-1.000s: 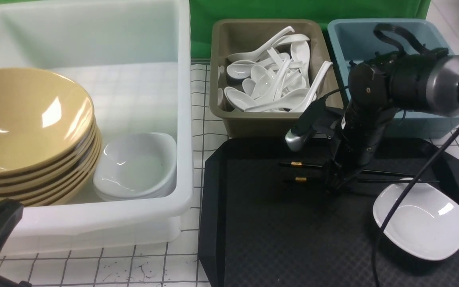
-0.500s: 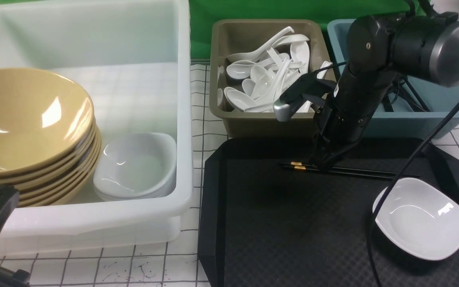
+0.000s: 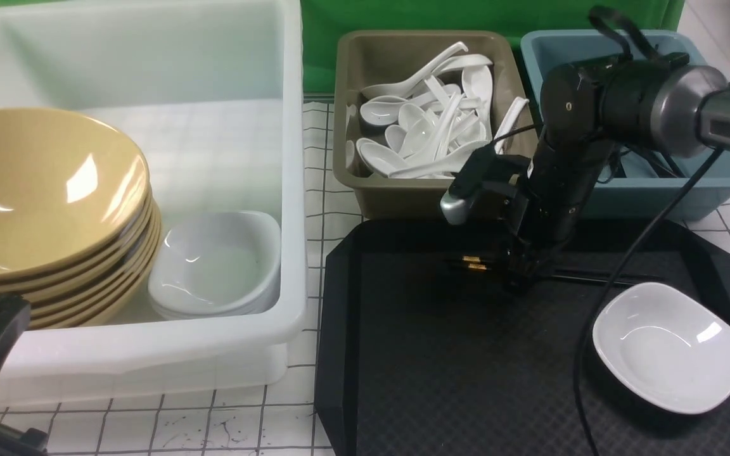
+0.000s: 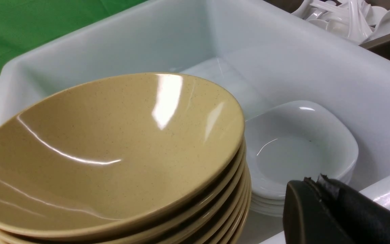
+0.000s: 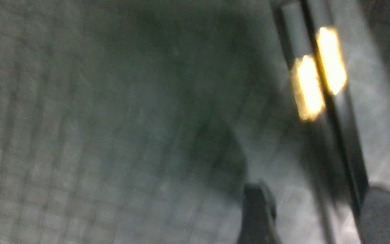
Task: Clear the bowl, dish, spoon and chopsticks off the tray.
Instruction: Use the right arm to grab the chopsticks, then use the right arm to put the chopsticks into the small storage box on the right
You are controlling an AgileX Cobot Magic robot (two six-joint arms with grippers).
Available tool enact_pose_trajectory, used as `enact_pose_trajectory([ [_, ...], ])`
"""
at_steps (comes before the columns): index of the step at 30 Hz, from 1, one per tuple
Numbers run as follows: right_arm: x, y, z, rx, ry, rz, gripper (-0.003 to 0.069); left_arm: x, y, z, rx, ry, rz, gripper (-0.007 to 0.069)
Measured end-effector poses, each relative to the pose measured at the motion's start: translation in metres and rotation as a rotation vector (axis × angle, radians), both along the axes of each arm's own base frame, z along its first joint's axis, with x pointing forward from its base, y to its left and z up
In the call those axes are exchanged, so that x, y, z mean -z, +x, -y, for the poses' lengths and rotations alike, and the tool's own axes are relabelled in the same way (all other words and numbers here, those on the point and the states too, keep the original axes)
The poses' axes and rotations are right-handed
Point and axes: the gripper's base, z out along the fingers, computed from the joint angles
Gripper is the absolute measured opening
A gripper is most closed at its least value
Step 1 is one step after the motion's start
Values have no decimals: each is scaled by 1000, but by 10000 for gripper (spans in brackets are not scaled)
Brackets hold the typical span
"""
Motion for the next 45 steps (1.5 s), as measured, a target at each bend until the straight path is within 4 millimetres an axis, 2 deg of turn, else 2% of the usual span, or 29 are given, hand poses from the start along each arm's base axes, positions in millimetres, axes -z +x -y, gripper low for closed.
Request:
enact_pose_trajectory([
  [2,1,2,0,-10,-1,11,464,0,0,0,0,0,0,-13],
  [3,7,4,-1,-14,-6,5,428,0,0,0,0,0,0,-13],
  [4,7,4,-1,-14,-7,4,428,0,0,0,0,0,0,-13],
  [7,8,3,-3,-20,-7,-3,299,0,0,0,0,0,0,-13],
  [8,7,0,-6,-26,-4,-19,213,0,0,0,0,0,0,-13],
  [10,7,-3,-12,-38,-1,-35,144,0,0,0,0,0,0,-13],
  [16,3,-25,-49,-113,26,-104,152,0,0,0,0,0,0,-13],
  [18,2,-27,-55,-122,32,-109,152,0,0,0,0,0,0,-13],
  [19,-5,-32,-63,-138,47,-102,152,0,0,0,0,0,0,-13],
  [21,-19,-33,-67,-144,73,-73,152,0,0,0,0,0,0,-13],
  [22,-35,-33,-67,-144,97,-38,152,0,0,0,0,0,0,-13],
  [23,-37,-33,-67,-144,100,-32,152,0,0,0,0,0,0,-13],
  [27,-80,-37,-63,-143,150,65,152,0,0,0,0,0,0,-13],
  [32,-106,-44,-57,-144,171,108,152,0,0,0,0,0,0,-13],
  [39,-147,-51,-39,-135,207,206,152,0,0,0,0,0,0,-13],
  [41,-162,-48,-30,-125,220,255,152,0,0,0,0,0,0,-13],
  [42,-177,-41,-18,-109,237,326,152,0,0,0,0,0,0,-13],
  [45,-190,-30,-3,-69,254,415,152,0,0,0,0,0,0,-13],
])
